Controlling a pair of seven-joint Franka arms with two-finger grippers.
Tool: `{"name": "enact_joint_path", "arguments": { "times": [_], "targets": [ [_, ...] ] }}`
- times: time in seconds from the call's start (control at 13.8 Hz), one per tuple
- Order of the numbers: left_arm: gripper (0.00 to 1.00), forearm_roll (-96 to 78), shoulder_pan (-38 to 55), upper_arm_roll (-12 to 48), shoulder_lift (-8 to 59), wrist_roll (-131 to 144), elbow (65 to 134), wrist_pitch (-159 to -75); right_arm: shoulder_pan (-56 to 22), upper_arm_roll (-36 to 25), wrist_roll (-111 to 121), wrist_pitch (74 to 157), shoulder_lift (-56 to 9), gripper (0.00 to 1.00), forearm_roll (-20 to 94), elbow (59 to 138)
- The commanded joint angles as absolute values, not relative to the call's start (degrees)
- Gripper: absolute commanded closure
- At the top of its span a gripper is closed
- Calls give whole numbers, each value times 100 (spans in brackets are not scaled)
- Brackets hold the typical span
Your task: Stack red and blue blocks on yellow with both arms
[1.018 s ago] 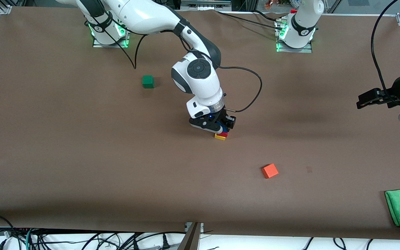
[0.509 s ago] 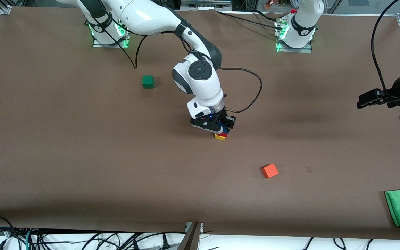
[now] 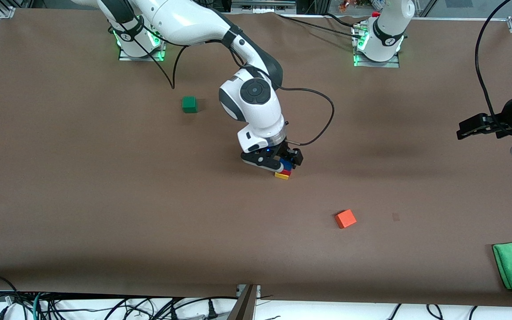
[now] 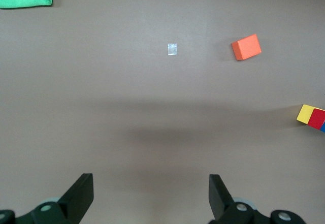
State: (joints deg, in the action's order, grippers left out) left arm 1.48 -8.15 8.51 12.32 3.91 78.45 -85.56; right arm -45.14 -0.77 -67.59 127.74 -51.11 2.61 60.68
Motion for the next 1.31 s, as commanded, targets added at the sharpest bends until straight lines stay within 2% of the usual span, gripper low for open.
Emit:
{"name": "enact_joint_path", "arguments": {
  "times": [0.0, 0.22, 0.36, 0.8, 1.02, 1.24],
  "targets": [
    [0, 106, -817, 826, 1125, 264, 7954, -8631, -4106, -35, -6453, 11833, -4502, 1, 299, 5977],
    [0, 105, -809, 826, 1125, 272, 7954, -8631, -3176, -44, -5051, 10578, -3825, 1, 727, 6055],
    [0, 105, -809, 826, 1134, 281, 7954, -8631, -2675, -149, -3934, 9925, -3316, 0, 852, 6387],
    [0, 132, -791, 835, 1134, 290, 7945, -8631, -1373, -255, -1454, 9274, -1006, 1, 1046, 8847],
    [0, 132, -800, 835, 1134, 290, 7954, -8631, -1266, -299, -1125, 9001, -248, 0, 469, 9403],
    [0, 132, -800, 835, 1134, 299, 7945, -8631, -1266, -342, -1055, 8886, -88, 0, 325, 9457]
  ]
}}
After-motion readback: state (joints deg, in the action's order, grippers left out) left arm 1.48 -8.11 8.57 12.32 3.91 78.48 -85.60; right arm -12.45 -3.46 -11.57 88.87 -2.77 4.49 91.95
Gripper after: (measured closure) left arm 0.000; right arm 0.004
